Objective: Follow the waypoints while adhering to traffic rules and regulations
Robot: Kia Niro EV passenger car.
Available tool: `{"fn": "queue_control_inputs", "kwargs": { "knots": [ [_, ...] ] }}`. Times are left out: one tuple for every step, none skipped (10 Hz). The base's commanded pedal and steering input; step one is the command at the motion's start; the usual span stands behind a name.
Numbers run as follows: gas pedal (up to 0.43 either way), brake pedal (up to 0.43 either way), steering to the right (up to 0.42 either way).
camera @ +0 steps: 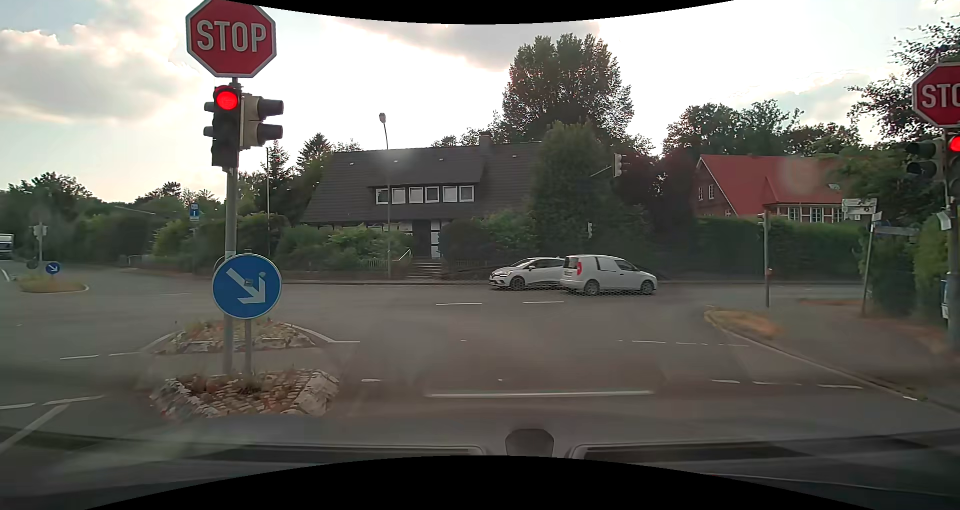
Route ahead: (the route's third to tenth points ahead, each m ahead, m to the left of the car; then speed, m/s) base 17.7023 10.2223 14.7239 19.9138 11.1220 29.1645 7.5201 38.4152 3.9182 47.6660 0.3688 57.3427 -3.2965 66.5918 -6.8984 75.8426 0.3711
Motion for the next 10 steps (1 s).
{"fn": "queue_control_inputs", "kwargs": {
  "knots": [
    [0.000,0.232,-0.005],
    [0.000,0.232,-0.005],
    [0.000,0.232,-0.005],
    [0.000,0.232,-0.005],
    [0.000,0.232,-0.005],
    [0.000,0.232,-0.006],
    [0.000,0.232,-0.005],
    [0.000,0.238,-0.005],
    [0.000,0.238,-0.006],
    [0.000,0.238,-0.005]
  ]
}}
